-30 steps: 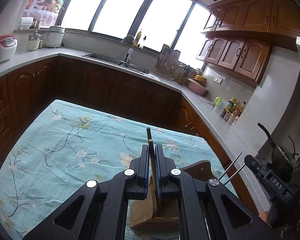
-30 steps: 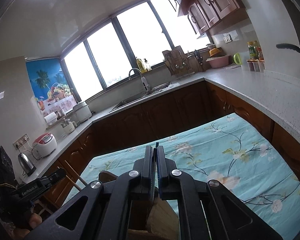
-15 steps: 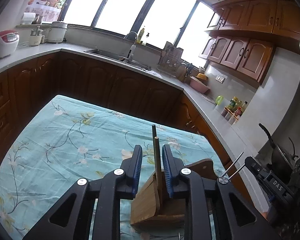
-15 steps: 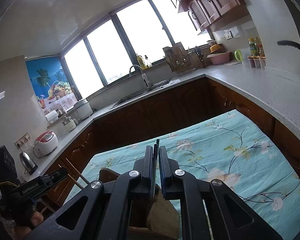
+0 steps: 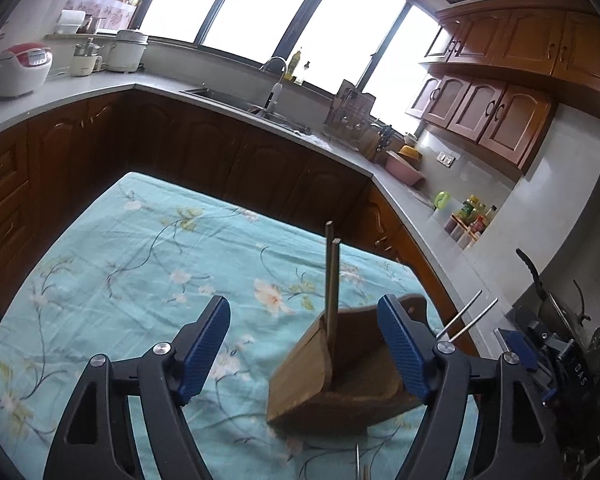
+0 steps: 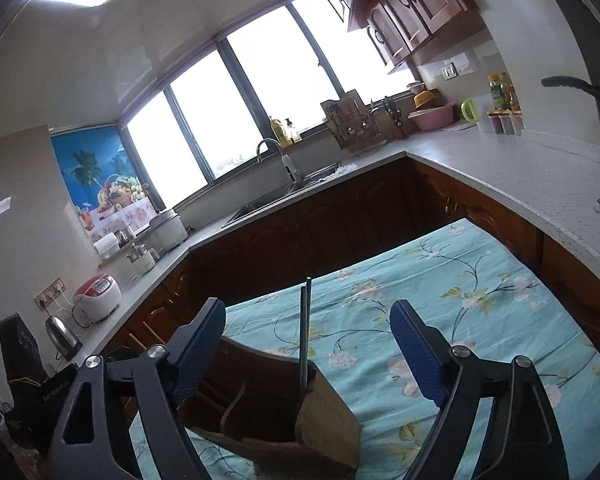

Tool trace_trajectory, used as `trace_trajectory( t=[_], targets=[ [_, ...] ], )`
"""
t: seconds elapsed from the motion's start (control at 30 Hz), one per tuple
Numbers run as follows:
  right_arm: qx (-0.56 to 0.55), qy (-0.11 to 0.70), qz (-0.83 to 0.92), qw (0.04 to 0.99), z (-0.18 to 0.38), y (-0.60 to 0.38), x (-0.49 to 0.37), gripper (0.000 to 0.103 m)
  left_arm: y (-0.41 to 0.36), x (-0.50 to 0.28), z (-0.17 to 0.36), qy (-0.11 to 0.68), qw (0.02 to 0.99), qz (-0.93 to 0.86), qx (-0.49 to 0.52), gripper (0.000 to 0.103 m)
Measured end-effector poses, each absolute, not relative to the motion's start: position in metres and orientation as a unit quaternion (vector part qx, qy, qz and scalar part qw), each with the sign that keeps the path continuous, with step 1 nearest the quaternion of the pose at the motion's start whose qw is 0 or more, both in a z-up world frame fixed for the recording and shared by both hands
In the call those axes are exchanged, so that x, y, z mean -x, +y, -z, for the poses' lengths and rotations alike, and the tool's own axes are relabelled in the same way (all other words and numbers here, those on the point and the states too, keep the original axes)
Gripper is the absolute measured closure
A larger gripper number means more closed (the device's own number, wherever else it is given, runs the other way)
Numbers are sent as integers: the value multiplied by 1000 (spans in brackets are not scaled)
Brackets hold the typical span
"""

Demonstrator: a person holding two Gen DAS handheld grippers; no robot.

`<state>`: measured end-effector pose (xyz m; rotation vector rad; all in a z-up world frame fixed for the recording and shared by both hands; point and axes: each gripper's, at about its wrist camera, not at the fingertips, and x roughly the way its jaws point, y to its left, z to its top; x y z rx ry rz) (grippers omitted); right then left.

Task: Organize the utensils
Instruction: 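Lower both chopsticks into the caddy and open both tools, then move both open tools back toward the remaining utensils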

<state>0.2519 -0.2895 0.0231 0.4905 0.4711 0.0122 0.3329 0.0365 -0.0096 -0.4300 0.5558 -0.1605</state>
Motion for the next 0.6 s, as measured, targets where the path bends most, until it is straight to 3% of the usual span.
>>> trace_trajectory(
  t=[0.6],
  targets=[
    [-244,258,-20,935,-22,-264,-179,14,53,-228,1,306,930,55,197,23]
  ],
)
